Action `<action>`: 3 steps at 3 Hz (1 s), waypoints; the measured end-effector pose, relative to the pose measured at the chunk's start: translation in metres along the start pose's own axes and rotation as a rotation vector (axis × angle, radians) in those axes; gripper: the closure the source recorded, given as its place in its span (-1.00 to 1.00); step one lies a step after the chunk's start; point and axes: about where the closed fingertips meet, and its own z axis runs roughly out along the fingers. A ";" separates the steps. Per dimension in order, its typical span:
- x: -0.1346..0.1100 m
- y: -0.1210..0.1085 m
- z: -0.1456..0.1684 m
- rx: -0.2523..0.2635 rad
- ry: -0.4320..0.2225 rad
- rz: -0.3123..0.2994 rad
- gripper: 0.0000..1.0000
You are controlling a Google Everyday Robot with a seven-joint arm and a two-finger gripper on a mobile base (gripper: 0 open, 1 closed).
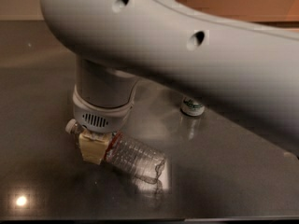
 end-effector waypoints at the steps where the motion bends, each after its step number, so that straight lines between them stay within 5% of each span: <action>1: -0.009 -0.014 -0.027 -0.007 -0.155 -0.061 1.00; 3: -0.023 -0.029 -0.063 -0.026 -0.497 -0.151 1.00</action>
Offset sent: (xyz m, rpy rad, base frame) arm 0.0311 -0.0027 0.0802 0.5377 -0.1116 0.2812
